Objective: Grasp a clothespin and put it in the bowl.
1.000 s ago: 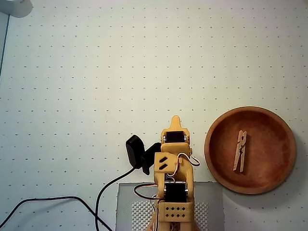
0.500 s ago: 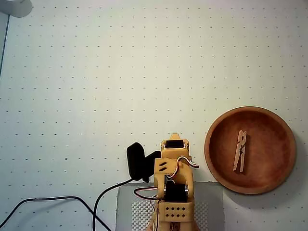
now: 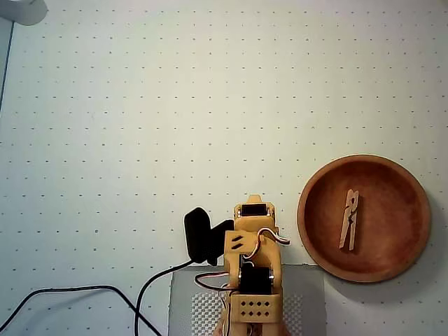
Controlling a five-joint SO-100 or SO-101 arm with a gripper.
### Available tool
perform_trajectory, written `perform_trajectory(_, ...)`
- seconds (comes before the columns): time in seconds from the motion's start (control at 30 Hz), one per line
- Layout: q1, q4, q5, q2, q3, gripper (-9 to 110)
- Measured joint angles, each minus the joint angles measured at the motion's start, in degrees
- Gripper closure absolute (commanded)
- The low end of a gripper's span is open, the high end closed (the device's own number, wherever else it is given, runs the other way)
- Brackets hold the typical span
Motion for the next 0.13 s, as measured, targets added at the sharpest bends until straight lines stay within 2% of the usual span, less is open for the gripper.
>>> perform_trajectory(0.13, 0.0, 0.0, 0.0, 0.0, 0.0, 105)
